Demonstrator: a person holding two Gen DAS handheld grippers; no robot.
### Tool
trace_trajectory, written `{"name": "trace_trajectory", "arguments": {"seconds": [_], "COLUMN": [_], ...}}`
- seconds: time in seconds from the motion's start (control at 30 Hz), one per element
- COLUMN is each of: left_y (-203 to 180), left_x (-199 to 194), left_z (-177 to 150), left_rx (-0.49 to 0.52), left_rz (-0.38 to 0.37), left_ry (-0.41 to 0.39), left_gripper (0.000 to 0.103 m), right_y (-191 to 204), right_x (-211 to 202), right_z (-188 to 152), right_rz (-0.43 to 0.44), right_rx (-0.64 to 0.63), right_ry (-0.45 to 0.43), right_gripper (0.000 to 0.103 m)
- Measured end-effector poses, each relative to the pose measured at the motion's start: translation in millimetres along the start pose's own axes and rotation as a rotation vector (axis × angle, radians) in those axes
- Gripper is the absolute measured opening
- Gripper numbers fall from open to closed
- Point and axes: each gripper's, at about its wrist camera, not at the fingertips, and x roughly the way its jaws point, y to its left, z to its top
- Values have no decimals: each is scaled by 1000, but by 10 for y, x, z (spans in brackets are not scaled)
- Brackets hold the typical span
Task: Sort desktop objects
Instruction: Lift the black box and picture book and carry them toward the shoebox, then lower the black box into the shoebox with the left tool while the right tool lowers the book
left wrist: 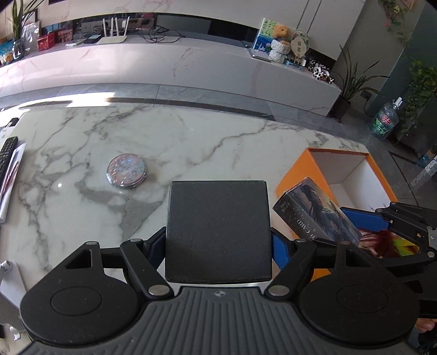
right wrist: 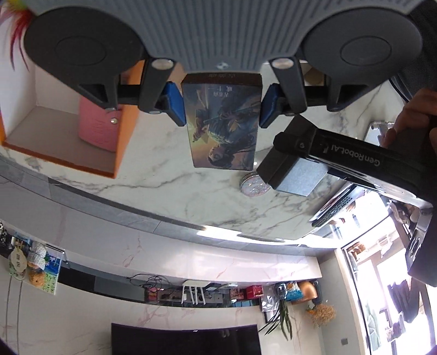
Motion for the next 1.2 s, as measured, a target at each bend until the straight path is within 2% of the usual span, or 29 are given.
{"name": "trace_trajectory", "arguments": {"seconds": [0.13, 0.27, 0.47, 0.57, 0.67, 0.8, 1.0, 1.2], "left_y": [-550, -1134, -1913, -2187, -2319, -2390, -2483, -2411], "left_x": [-22, 118, 671, 1013, 1358, 1708, 2012, 2211], "left_z": [197, 368, 563, 599, 623, 635, 610, 619], "left_rx": [105, 195, 261, 273, 234, 191, 119, 32], "left_rz": [-44, -85, -130, -112, -106, -67, -55, -54], "left_ry": [-18, 0, 100, 141, 197, 231, 264, 273], "left_gripper": [87, 87, 87, 87, 87, 87, 87, 88], "right_y": [-414, -900, -1561, -1851, -2086, -2257, -2380, -2406], "right_x": [-398, -638, -759, -797, -812, -826, -742, -682], "right_z": [-74, -170, -288, -344, -397, -496, -618, -684], "right_rz": [-81, -189, -350, -402, -464, -469, -467, -468], "right_rx": [73, 141, 204, 259, 293, 324, 355, 367], "right_ry": [-77, -115, -143, -181, -199, -210, -177, -162], "right_gripper": [60, 60, 60, 60, 60, 60, 60, 60]}}
